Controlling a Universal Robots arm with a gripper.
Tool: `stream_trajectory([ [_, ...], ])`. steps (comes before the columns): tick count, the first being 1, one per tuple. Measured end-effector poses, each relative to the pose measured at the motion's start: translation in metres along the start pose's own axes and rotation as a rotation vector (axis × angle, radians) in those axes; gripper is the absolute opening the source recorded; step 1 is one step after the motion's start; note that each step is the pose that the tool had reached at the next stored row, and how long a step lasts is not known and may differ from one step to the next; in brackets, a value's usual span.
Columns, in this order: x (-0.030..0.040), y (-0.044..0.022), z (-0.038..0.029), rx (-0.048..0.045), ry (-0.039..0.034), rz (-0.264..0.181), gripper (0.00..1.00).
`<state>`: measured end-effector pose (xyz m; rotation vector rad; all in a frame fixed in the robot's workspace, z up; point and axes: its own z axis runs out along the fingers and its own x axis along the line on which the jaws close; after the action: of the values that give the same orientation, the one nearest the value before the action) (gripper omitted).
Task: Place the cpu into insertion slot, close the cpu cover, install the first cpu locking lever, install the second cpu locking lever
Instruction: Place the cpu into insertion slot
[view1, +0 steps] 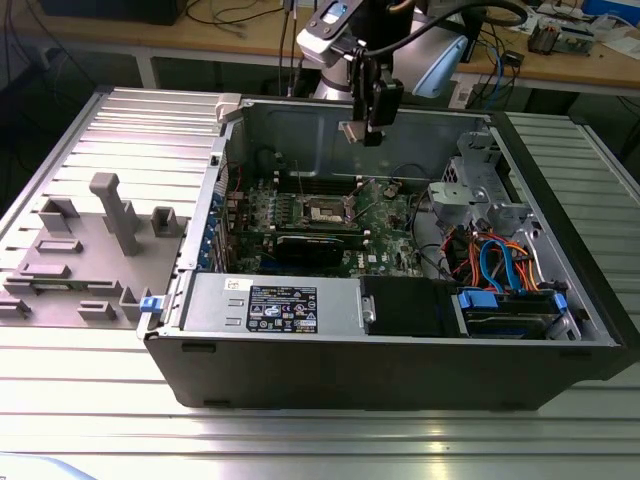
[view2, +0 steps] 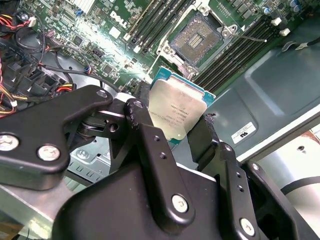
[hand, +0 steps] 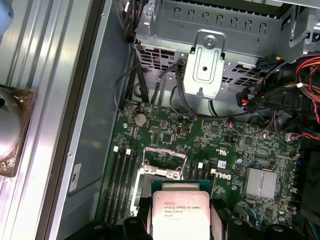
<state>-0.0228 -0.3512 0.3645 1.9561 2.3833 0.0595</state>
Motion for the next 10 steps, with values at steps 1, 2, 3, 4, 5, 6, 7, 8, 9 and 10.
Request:
stream_trajectory([
  [1, 0.0000, 0.0000, 0.0002, 0.0000, -0.0003, 0.001, 0.54],
  [2, 0.0000, 0.0000, 0.0004, 0.0002, -0.0009, 0.010, 0.54],
  [3, 0.0000, 0.0000, 0.0005, 0.0002, -0.0013, 0.017, 0.54],
  [4, 0.0000, -0.0001, 0.0006, 0.0004, -0.0019, 0.025, 0.54],
  [5, 0.0000, -0.0001, 0.0006, 0.0007, -0.0028, 0.037, 0.54],
  [6, 0.0000, -0.0001, 0.0007, 0.0009, -0.0036, 0.045, 0.54],
  [7, 0.0000, -0.0001, 0.0008, 0.0012, -0.0044, 0.056, 0.54],
  [8, 0.0000, -0.0001, 0.0009, 0.0014, -0.0050, 0.066, 0.54],
  [9, 0.0000, -0.0001, 0.0010, 0.0017, -0.0060, 0.078, 0.54],
  [10, 0.0000, -0.0001, 0.0010, 0.0018, -0.0064, 0.086, 0.54],
])
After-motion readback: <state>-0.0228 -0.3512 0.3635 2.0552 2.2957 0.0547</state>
